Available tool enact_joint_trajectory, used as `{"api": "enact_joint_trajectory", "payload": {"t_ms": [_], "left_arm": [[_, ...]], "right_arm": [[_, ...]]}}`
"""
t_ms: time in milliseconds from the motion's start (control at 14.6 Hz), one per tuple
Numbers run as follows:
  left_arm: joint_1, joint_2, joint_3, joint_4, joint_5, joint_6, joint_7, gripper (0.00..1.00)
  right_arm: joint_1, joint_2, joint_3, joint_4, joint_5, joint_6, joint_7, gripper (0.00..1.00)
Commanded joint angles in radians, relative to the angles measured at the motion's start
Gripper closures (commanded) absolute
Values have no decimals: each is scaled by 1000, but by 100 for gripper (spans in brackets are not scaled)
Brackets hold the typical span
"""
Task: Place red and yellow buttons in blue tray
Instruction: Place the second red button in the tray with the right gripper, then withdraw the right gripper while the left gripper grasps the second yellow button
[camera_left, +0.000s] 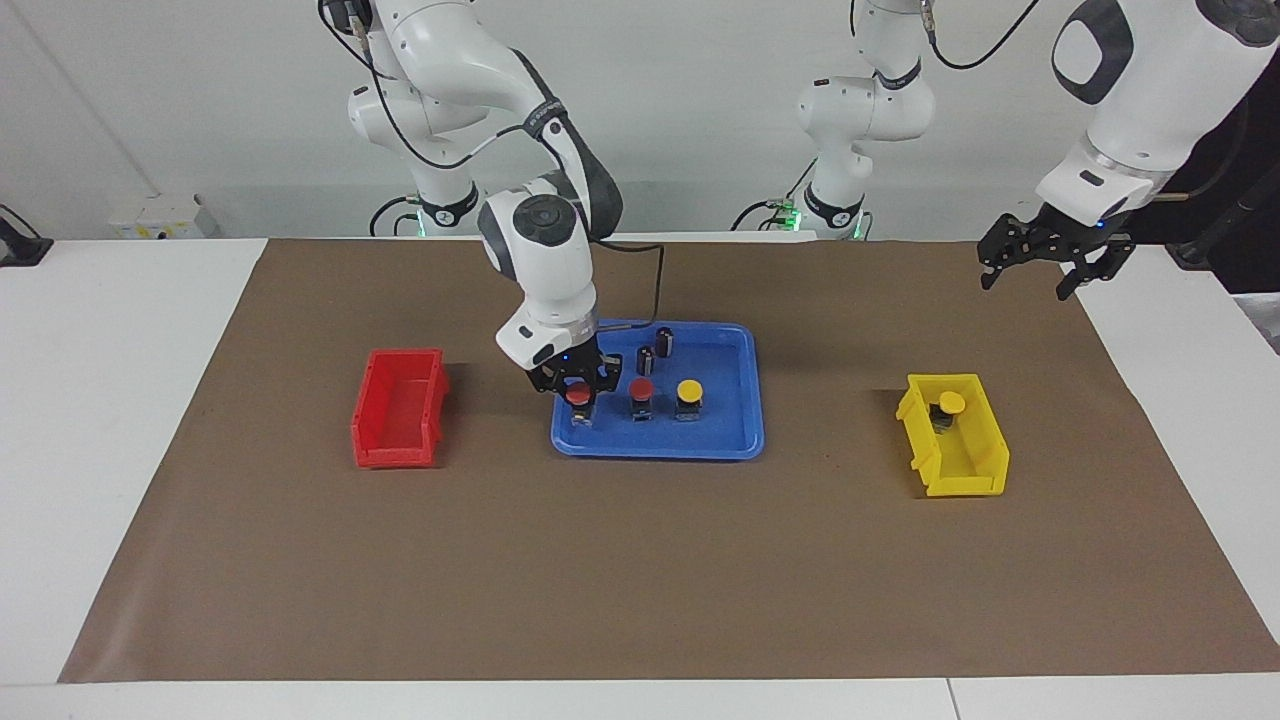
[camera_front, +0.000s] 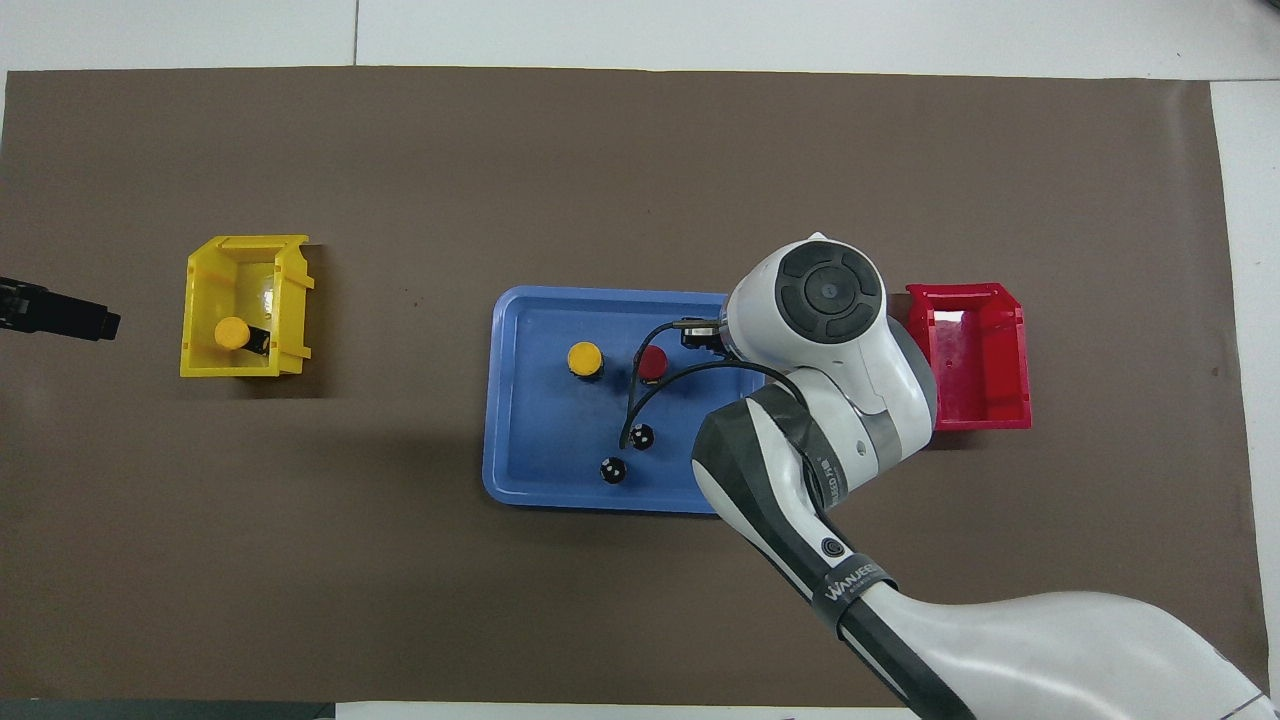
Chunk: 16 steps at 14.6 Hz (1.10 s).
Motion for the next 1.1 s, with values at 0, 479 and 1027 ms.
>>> {"api": "enact_joint_trajectory", "payload": {"t_ms": [0, 479, 1027], "left_arm": [[2, -4, -14, -25, 4, 50, -8, 3], [-4, 81, -14, -231, -30, 367, -86, 30], [5, 161, -14, -361, -65, 566, -129, 28]], "right_arm": [[34, 17, 0, -15, -6, 18, 19, 61], [-41, -55, -8, 16, -70, -96, 26, 0], [-303, -198, -11, 304, -56, -525, -153, 0]]}}
